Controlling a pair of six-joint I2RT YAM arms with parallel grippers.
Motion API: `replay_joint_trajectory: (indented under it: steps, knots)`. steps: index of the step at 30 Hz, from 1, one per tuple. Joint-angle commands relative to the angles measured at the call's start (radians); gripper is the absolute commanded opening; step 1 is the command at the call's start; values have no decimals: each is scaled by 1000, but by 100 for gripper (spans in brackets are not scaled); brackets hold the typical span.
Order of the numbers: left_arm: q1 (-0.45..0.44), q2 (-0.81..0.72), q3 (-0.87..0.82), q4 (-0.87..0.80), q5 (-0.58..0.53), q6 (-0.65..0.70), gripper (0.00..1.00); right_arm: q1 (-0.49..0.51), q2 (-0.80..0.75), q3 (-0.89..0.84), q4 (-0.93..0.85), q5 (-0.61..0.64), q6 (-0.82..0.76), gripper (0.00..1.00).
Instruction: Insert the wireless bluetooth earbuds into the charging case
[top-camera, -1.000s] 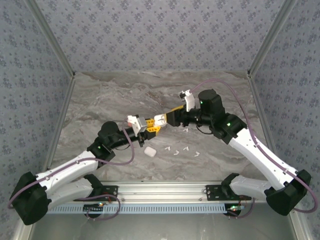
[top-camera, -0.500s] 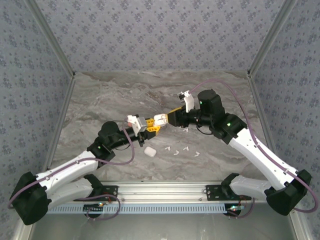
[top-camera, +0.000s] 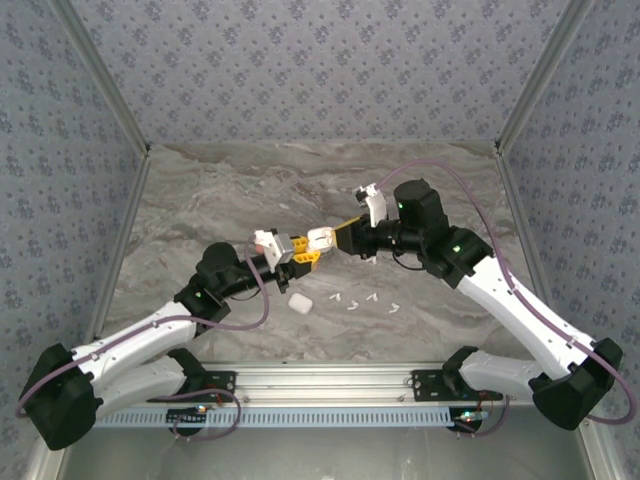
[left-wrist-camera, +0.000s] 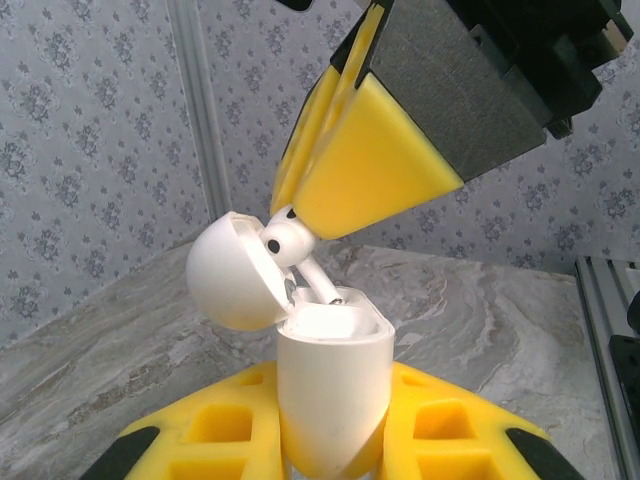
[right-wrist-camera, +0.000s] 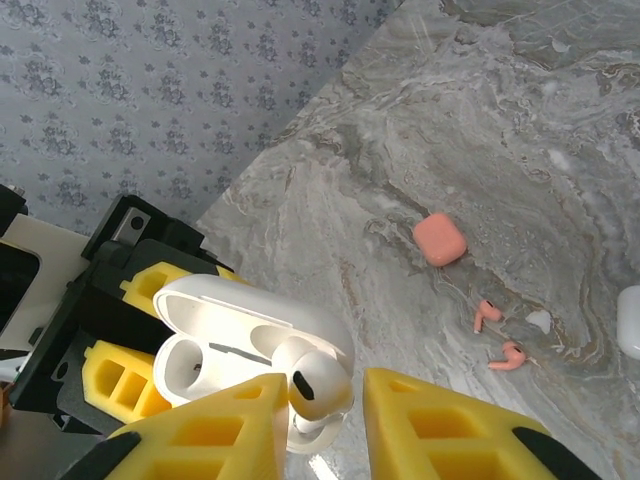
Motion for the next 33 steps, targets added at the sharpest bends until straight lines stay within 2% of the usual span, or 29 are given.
replay_joint_trajectory:
  steps: [1, 12, 23, 33]
  knots:
    - [-5, 3, 49, 29, 2, 8, 0, 9, 4, 34, -18, -27, -21, 26]
    - [-6, 8, 47, 29, -6, 4, 0, 23, -1, 34, -26, -31, -49, 20]
    - [-5, 6, 43, 34, -10, -5, 0, 35, -10, 27, -46, -29, -78, 20]
    - [-5, 0, 41, 41, 0, -15, 0, 35, -33, -13, -47, 32, -110, 21]
